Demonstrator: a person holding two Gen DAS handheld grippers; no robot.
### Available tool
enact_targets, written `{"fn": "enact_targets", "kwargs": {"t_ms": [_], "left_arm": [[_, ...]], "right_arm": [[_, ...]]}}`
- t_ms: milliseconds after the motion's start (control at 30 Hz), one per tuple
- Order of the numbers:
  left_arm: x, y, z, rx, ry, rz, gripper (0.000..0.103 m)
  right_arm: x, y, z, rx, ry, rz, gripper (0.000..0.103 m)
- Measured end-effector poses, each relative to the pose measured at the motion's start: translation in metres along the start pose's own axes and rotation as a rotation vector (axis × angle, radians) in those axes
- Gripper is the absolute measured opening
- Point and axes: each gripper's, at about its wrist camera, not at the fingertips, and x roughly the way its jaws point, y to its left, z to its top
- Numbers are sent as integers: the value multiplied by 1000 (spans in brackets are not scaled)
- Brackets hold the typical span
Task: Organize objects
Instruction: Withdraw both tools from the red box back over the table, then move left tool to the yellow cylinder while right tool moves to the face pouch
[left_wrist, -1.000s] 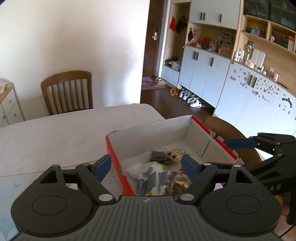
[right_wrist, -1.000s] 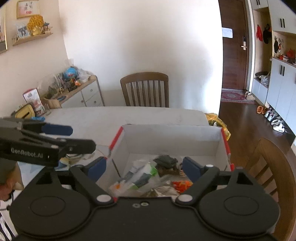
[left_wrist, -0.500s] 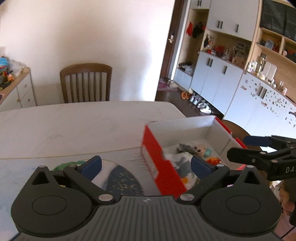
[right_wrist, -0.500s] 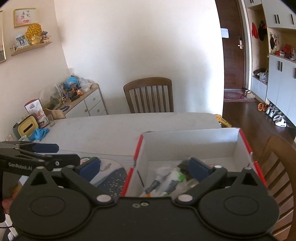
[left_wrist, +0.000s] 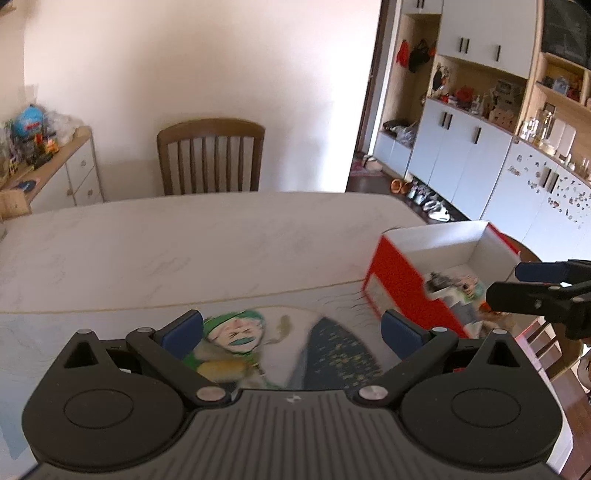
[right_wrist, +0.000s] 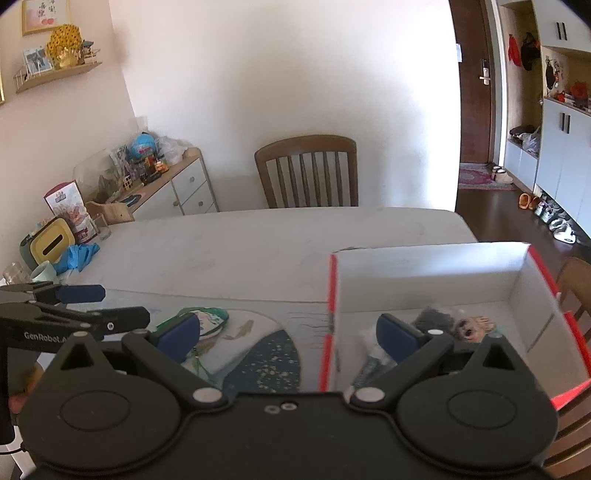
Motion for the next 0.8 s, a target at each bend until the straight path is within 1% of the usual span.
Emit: {"fn": "enact_targets", "kwargs": {"t_ms": [167, 233, 333, 533, 800], "left_arm": [[11, 26, -6, -10, 28, -15, 103], [19, 37, -8, -41, 51, -36, 103], [28, 52, -14, -62, 67, -20, 103], [48, 72, -26, -54, 95, -2, 103], [76, 73, -45, 3, 107, -6, 103]], "right_arm": [[20, 19, 2, -12, 24, -4, 101], [28, 26, 2, -18, 33, -8, 101], [41, 33, 2, -18, 52, -10, 101], [69, 45, 1, -30, 94, -16, 101], [109, 54, 3, -49, 161, -21, 100]]}}
